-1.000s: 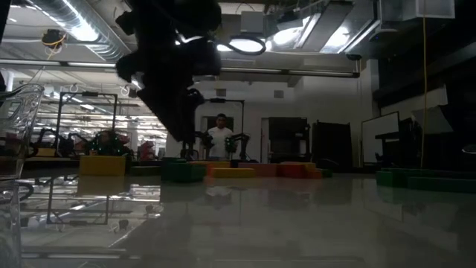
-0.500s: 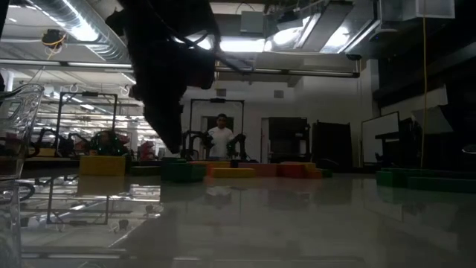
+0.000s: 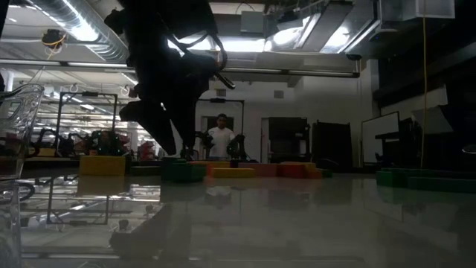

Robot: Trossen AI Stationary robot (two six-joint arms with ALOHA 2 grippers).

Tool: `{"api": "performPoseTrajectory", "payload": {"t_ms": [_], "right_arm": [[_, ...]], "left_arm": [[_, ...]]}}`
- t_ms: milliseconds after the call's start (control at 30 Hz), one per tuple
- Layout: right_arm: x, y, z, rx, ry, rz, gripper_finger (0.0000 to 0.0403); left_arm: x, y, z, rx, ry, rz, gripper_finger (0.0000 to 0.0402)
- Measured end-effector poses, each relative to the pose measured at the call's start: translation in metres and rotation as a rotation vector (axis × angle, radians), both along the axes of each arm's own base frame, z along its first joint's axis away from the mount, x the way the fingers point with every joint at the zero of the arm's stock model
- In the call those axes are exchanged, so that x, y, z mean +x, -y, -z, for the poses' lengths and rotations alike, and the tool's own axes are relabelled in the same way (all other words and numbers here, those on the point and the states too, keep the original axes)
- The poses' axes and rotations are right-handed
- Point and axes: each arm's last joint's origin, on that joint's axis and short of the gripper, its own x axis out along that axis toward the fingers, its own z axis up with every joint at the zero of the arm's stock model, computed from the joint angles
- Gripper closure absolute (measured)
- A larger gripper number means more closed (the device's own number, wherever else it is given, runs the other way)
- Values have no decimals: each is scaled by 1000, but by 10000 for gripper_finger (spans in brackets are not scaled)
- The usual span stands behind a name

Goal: Sort blocks by size
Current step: Put the large green game piece into the left transparent bin

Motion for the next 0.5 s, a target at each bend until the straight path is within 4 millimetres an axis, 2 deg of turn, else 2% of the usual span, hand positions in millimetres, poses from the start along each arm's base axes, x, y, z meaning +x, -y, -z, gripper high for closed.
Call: {"api": "performPoseTrajectory", "payload": {"t_ms": [233, 500], "right_arm": [[0, 0, 0, 1, -1, 0, 208], [0, 0, 0, 1, -2, 0, 208]], "left_arm": [[0, 1, 0, -42, 8, -102, 205], [-1, 13, 0, -75, 11, -144, 205]]}}
